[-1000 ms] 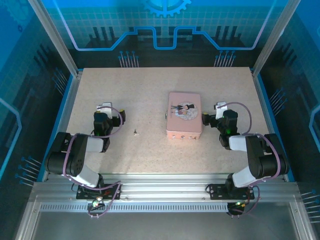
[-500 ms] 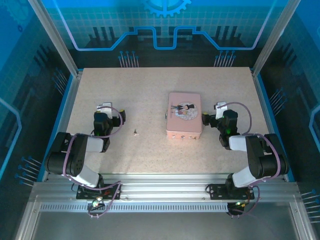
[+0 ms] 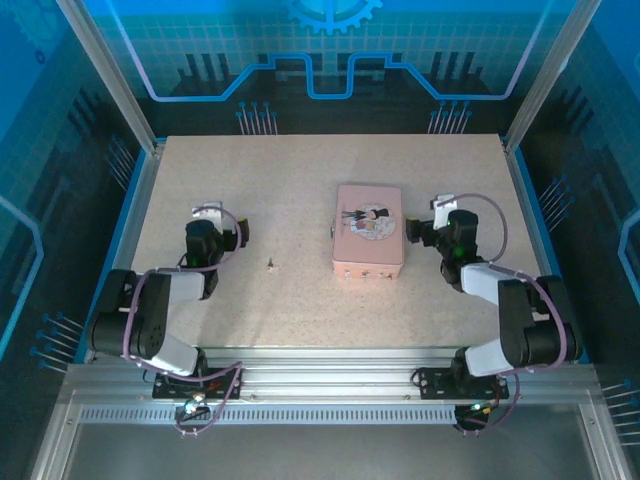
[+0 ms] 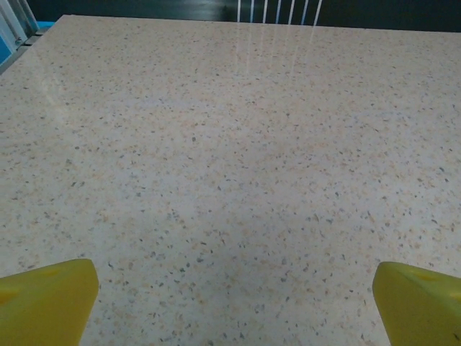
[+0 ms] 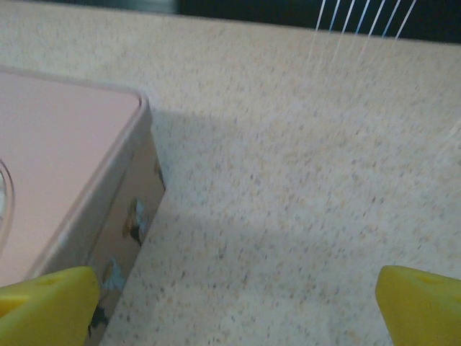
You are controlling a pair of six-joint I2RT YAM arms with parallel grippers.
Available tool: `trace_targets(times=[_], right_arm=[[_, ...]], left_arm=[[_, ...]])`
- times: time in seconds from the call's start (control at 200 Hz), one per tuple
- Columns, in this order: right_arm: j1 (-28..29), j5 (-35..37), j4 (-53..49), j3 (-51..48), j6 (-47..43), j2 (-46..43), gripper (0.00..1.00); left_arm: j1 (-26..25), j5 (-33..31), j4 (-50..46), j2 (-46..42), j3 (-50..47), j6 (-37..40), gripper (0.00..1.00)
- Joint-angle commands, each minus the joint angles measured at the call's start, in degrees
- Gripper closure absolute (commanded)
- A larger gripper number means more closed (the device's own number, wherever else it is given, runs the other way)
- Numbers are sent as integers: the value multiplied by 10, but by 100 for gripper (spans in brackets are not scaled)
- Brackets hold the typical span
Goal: Unlock the padlock with the key
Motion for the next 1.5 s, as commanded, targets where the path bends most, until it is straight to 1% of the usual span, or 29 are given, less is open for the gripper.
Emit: trace_targets(times=[0.0,0.065,0.125,0.19,0.225,0.28,0.305,0.335,0.39,0.41,0.455,0.505,0.565,0.635,0.655,0.73,0.851,0.936,1.131,1.251,1.496], right_arm=[[-14,17,-73,25,21,-39,0],[-19,24,-110,44,46,-59,0],[-25,9,-137,62,57,-74,0],[-25,2,-159,82,66,-89,0],[-26,6,-194,98,83,-97,0],[-30,3,-232,123,117,-108,0],[-34,-3,-250,133,139,-113,0],[-40,-9,-280,146,186,-118,0],[-55,1,-358,177,291,-121,0],[-65,-15,-370,184,312,-118,0],[-89,-84,-374,195,338,-102,0],[-107,-131,-388,203,370,-81,0],[-116,-195,-393,230,367,-51,0],[-114,-239,-407,247,357,-18,0],[-113,-250,-410,252,355,-13,0],[-105,-267,-417,260,351,13,0],[-85,-286,-433,286,344,58,1],[-62,-287,-454,318,331,96,4],[-21,-265,-493,381,319,160,5],[-5,-256,-510,413,316,189,6],[19,-250,-549,474,305,241,9]], left_arm=[[4,-27,-117,-43,60,-14,1],[4,-29,-138,-64,71,-18,1],[5,-33,-160,-87,84,-30,1],[5,-32,-206,-107,111,-49,1],[6,-26,-234,-118,127,-64,1],[10,6,-269,-134,147,-100,1],[13,20,-283,-143,153,-130,1],[17,34,-304,-154,161,-174,1],[26,65,-326,-173,165,-241,1],[30,84,-321,-179,160,-257,1],[35,123,-299,-187,147,-290,1],[35,181,-284,-192,143,-300,1],[33,249,-307,-187,158,-303,1],[20,299,-357,-173,186,-307,1],[14,310,-368,-169,191,-306,2],[-17,334,-392,-158,196,-300,7],[-70,364,-389,-133,188,-313,12],[-110,367,-389,-106,194,-312,16],[-192,367,-361,-28,213,-328,21],[-225,372,-330,17,226,-346,22],[-277,375,-317,79,258,-362,25]])
